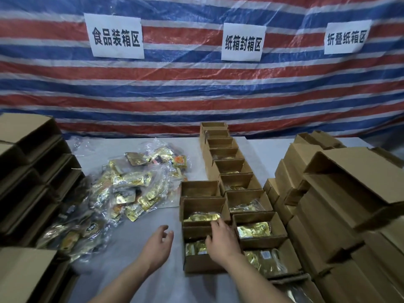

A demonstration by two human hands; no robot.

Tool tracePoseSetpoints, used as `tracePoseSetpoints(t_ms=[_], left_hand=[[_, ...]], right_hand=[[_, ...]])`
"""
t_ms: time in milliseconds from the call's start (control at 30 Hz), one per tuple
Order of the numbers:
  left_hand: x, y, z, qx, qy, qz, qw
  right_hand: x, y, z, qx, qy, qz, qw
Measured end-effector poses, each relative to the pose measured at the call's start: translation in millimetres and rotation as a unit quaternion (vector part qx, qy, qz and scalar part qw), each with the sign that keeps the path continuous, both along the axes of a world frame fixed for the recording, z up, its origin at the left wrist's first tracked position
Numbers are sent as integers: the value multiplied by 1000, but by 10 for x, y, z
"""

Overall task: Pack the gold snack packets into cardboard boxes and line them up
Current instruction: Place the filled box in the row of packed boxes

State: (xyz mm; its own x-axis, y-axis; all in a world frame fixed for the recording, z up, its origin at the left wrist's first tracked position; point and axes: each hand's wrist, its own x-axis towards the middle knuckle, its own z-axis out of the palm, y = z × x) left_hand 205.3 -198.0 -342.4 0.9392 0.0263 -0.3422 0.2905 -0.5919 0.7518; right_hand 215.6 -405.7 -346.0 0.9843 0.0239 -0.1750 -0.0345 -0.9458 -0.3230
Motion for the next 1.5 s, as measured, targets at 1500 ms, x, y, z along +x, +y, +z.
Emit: tracePoseSetpoints(t_ms=[1500], left_hand=[[130,4019,1544,389,-111,199,893]], right_hand=[[-63,3237,962,234,-58,129,962]])
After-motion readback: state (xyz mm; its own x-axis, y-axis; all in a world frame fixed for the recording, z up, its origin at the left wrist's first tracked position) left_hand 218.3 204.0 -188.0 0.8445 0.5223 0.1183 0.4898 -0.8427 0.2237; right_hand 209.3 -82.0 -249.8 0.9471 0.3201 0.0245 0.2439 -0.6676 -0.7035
